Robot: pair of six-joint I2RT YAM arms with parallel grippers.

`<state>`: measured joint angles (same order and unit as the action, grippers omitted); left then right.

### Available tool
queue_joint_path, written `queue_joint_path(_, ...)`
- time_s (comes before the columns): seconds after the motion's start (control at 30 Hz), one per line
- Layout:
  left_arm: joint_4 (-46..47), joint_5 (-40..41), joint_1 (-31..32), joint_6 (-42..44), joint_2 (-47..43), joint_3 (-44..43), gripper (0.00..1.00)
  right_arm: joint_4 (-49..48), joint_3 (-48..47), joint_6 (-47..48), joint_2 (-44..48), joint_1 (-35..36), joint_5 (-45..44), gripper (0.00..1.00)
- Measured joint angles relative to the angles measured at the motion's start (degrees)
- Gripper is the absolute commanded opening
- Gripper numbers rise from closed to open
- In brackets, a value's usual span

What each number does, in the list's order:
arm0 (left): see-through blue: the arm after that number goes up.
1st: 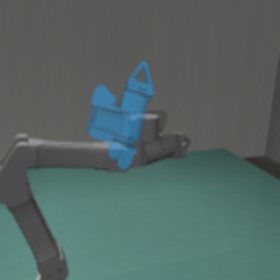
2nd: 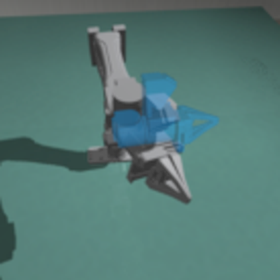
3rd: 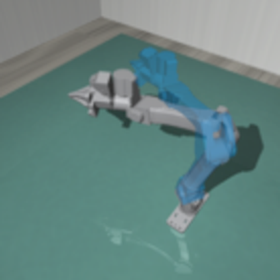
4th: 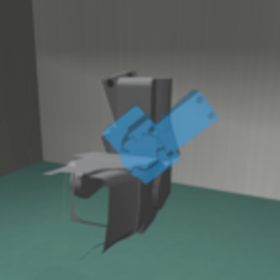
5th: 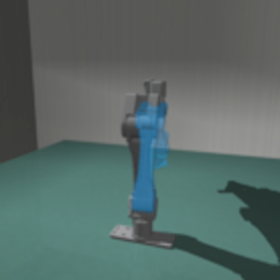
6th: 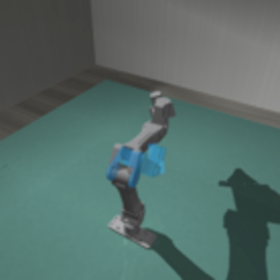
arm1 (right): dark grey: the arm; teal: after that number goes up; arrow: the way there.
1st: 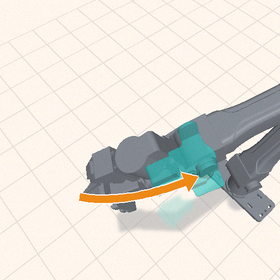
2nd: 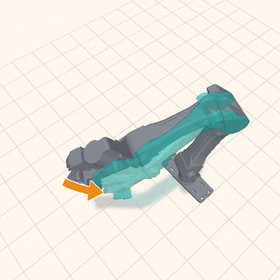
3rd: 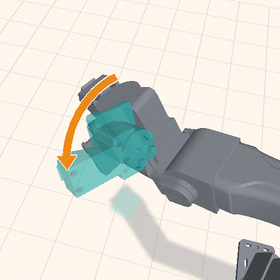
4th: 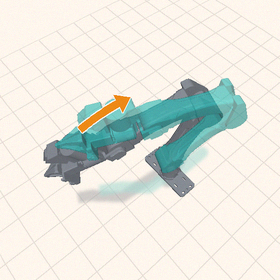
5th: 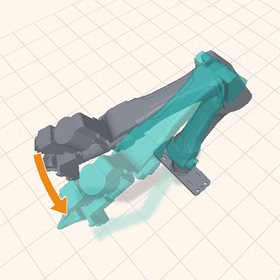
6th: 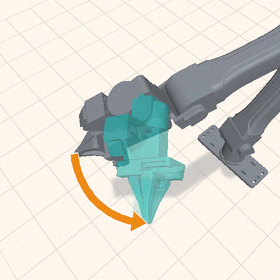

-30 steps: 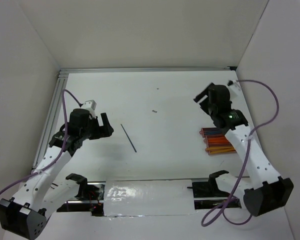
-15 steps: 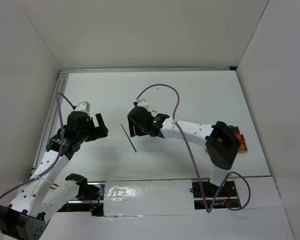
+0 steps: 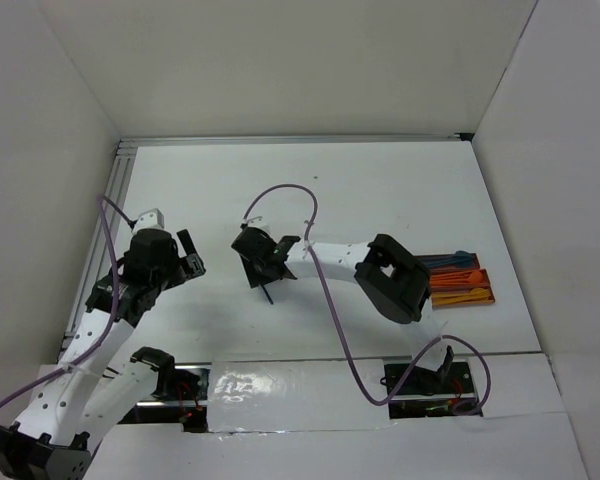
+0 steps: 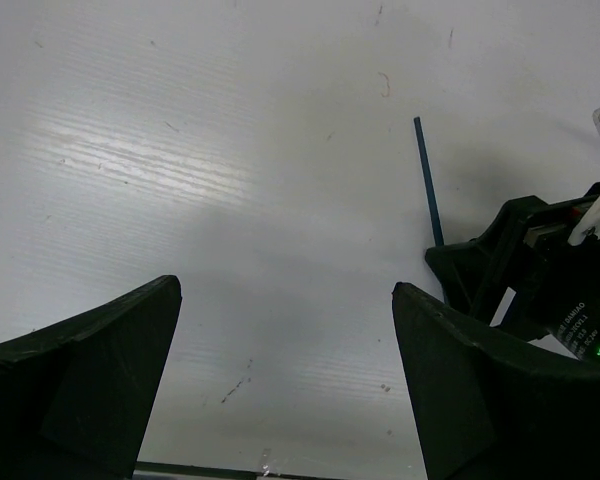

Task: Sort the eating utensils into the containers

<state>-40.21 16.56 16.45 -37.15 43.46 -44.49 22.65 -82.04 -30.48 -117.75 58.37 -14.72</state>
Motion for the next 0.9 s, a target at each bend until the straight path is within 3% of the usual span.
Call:
queue_joint_path(0.13, -0.2, 1.3, 0.0, -0.5, -1.3, 0.0, 1.00, -0.6, -1.0, 0.6, -1.1, 0.0, 0.5, 0.29)
queue_joint_path(0.17, -0.2, 1.4, 0.0, -0.5, -1.5, 0.0, 1.00, -0.8, -1.0, 0.8, -1.3, 0.0, 0.6, 0.02)
queue_joint_path(0.2, -0.1, 1.4, 0.0, -0.5, -1.6, 0.0, 1.00, -0.9, -1.0, 0.9, -1.4, 0.0, 0.2, 0.00)
queue_joint_path(0.4, -0.2, 1.7, 0.0, -0.6, -1.5, 0.0, 1.00, -0.6, -1.2, -2.7, -1.4, -1.3, -0.2, 0.00)
queue_joint_path(0.53, -0.2, 1.7, 0.0, -0.6, -1.2, 0.0, 1.00, 4.5, -0.6, -7.5, 0.5, -5.3, -1.6, 0.00)
queue_joint_path(0.67, 0.0, 1.7, 0.0, -0.6, -1.2, 0.0, 1.00, 11.4, 1.3, -14.7, 8.6, -16.6, -3.3, 0.00)
queue_joint_path(0.9, 1.0, 1.6, 0.0, -0.5, -0.7, 0.0, 1.00, 14.4, 11.7, -29.0, 35.0, -41.6, -8.8, 0.00)
